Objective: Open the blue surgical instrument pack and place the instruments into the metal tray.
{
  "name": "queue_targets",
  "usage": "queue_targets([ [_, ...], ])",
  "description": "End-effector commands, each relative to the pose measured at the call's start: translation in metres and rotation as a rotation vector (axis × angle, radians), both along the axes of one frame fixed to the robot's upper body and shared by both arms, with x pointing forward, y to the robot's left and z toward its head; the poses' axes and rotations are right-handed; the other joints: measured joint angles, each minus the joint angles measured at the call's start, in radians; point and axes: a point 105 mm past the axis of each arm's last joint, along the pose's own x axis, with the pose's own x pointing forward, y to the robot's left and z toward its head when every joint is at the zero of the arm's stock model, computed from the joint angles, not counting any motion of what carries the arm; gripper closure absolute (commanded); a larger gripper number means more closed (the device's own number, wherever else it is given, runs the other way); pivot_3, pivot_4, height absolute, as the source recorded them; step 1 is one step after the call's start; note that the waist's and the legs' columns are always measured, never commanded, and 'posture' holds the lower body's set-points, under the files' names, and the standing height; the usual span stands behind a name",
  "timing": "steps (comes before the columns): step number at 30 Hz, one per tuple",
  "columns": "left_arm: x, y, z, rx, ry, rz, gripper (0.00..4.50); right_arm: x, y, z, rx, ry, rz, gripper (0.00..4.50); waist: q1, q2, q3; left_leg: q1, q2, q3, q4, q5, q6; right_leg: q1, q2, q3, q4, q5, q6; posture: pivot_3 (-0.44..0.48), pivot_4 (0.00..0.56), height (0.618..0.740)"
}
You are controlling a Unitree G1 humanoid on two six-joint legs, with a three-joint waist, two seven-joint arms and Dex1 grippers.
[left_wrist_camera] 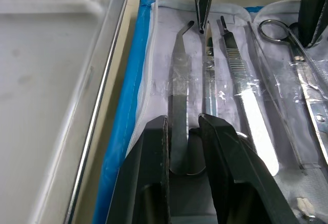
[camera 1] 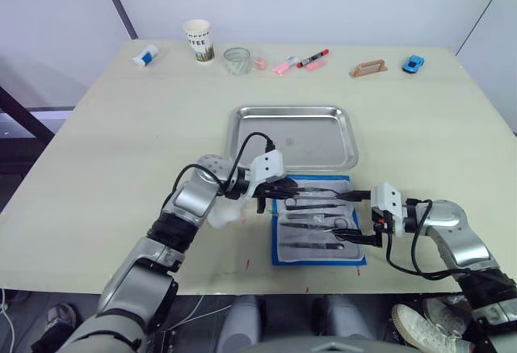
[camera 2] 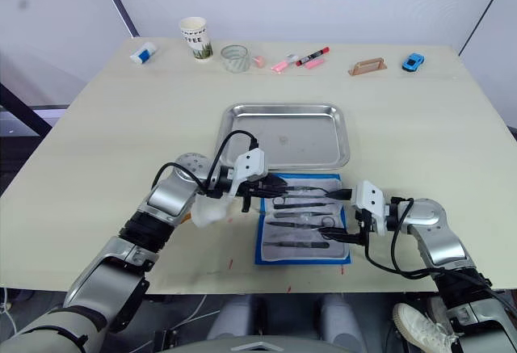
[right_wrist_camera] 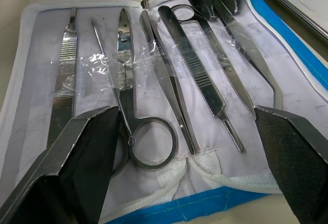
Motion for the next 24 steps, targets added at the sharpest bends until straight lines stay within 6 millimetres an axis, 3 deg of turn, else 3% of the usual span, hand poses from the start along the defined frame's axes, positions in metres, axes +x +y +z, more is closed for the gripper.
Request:
queue_targets([
  [1, 0.001, -0.004, 0.004, 0.005, -0.016, -0.018, 3.45, -0.006, -0.005, -0.023, -0.078, 0.076, -0.019, 0.0, 0.0, 0.0, 0.0, 0.0, 0.0, 0.0, 0.0, 0.0, 0.0, 0.0, 0.0, 0.0, 0.0, 0.0, 0.0, 0.0, 0.15, 0.74],
  [5, -0.001, -0.004, 0.003, 0.012, -0.002, -0.027, 3.45, -0.007, -0.005, -0.022, -0.079, 0.076, -0.019, 0.0, 0.0, 0.0, 0.0, 0.0, 0.0, 0.0, 0.0, 0.0, 0.0, 0.0, 0.0, 0.0, 0.0, 0.0, 0.0, 0.0, 0.15, 0.74],
  [9, 0.0, 0.0, -0.001, 0.055, 0.026, -0.017, 4.39, -0.007, -0.004, -0.023, -0.078, 0.079, -0.018, 0.0, -0.001, 0.0, 0.0, 0.0, 0.0, 0.0, 0.0, 0.0, 0.0, 0.0, 0.0, 0.0, 0.0, 0.0, 0.0, 0.0, 0.15, 0.74],
  [24, 0.0, -0.002, 0.018, 0.067, 0.041, -0.014, 4.39, -0.007, 0.0, -0.025, -0.083, 0.094, -0.005, 0.0, -0.013, 0.0, 0.0, 0.0, 0.0, -0.001, 0.0, 0.0, 0.0, 0.0, 0.001, 0.0, 0.0, 0.0, 0.0, 0.0, 0.15, 0.74],
])
